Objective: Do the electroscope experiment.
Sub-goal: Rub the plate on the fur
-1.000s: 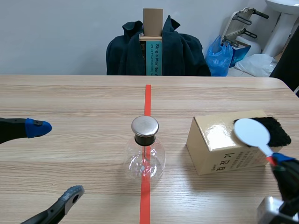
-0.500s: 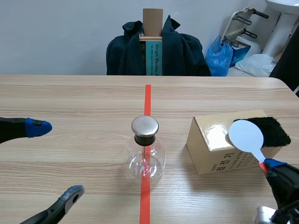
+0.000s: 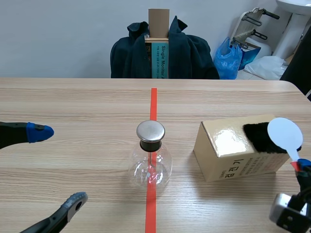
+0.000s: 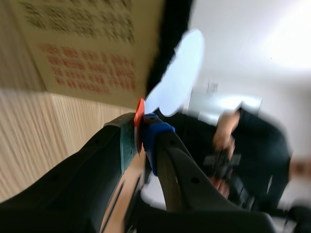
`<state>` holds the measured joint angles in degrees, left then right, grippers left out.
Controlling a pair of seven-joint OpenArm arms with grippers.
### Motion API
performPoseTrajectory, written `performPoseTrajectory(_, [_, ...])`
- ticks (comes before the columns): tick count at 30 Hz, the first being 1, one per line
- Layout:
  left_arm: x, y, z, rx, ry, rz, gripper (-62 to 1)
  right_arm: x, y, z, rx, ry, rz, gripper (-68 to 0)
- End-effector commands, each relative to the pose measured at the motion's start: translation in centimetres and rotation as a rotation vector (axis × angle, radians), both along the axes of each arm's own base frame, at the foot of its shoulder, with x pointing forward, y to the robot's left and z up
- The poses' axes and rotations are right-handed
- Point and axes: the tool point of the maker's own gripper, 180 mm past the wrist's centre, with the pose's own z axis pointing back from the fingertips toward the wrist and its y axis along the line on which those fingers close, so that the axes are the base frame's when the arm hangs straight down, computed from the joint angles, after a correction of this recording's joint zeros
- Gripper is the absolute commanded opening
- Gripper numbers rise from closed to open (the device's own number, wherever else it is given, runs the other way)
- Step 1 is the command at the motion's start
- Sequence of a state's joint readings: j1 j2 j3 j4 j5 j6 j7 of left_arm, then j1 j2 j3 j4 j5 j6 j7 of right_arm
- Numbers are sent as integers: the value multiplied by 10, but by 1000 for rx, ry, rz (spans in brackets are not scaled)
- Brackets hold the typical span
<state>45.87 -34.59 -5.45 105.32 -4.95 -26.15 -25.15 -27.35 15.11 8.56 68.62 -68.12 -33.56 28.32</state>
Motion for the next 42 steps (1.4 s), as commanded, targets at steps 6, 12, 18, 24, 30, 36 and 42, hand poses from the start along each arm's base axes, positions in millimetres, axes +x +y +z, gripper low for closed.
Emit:
performPoseTrajectory(6, [2,0,7,-24,-16,8,14,3,-11,6,9,-33,-77,-668])
performPoseTrajectory(12, [2,0,7,-24,-16,8,14,-4,15,1,16,-1,72,-668])
performPoseTrajectory(18, [2,0,7,-24,-16,8,14,-1,13,3,27,-13,54,-668])
performPoseTrajectory(24, [2,0,7,-24,-16,8,14,1,10,9,33,-41,42,-668])
performPoseTrajectory(30, [2,0,7,-24,-16,8,14,13,2,38,29,-150,7,-668])
performPoseTrajectory(36, [2,0,6,-23,-16,8,14,33,-3,104,37,-364,4,-668])
performPoseTrajectory(42, [2,0,6,-23,-16,8,14,48,-3,205,50,-650,4,-668])
